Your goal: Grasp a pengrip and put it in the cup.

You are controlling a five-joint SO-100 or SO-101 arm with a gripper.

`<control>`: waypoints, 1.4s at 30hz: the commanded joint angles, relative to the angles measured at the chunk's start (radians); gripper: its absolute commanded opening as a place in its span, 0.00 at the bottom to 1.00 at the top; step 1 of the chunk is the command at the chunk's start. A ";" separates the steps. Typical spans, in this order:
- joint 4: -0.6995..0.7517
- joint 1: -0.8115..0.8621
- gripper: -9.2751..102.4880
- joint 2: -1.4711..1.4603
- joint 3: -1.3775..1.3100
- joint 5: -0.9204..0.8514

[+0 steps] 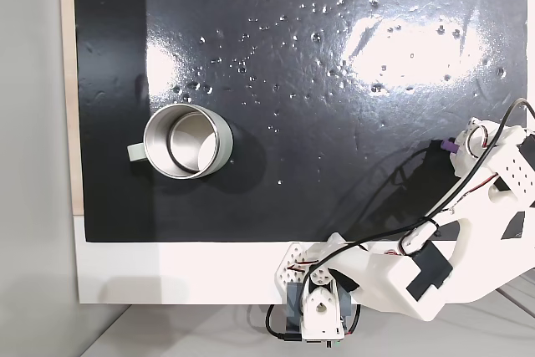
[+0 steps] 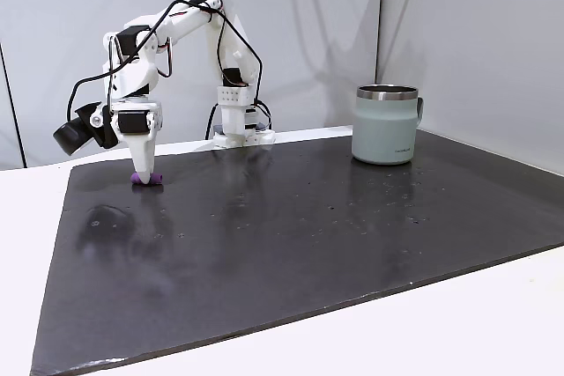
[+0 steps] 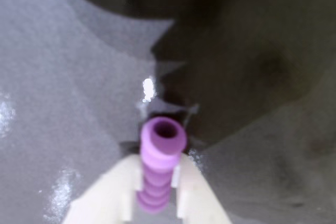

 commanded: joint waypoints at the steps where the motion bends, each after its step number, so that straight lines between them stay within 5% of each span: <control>1: -0.026 0.008 0.10 0.005 -0.041 -0.011; 18: 0.293 -0.224 0.09 0.252 -0.233 0.193; 42: 0.518 -1.172 0.09 0.615 -0.255 0.540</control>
